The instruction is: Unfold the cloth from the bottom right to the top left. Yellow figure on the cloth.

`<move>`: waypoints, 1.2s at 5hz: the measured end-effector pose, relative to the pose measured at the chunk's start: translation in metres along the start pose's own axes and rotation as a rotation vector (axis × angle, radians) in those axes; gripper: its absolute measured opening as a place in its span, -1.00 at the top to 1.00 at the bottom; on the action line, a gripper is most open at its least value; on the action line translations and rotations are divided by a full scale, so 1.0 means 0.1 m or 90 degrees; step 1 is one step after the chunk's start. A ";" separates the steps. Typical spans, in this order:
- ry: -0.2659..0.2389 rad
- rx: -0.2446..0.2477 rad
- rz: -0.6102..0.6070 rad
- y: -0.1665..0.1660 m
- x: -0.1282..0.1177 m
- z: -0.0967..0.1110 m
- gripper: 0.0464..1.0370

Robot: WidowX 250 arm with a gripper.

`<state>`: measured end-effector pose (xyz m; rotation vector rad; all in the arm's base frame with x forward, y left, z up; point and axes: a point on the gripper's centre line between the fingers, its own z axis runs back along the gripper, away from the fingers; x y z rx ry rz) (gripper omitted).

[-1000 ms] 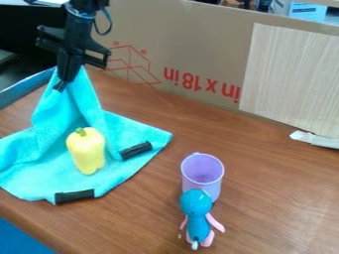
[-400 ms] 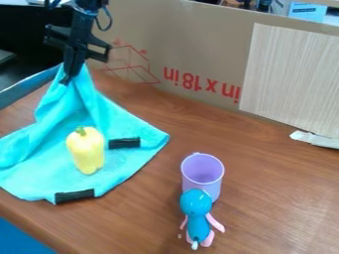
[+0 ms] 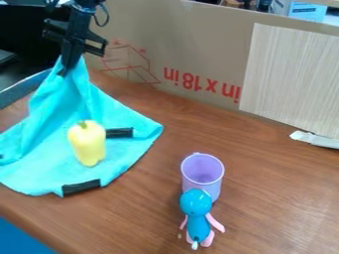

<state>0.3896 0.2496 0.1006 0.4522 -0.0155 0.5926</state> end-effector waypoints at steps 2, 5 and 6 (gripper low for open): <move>-0.022 0.013 -0.037 0.05 0.20 -0.23 0.99; 0.044 0.009 0.001 0.10 0.24 -0.53 0.70; 0.049 -0.027 0.017 0.07 0.23 -0.59 0.16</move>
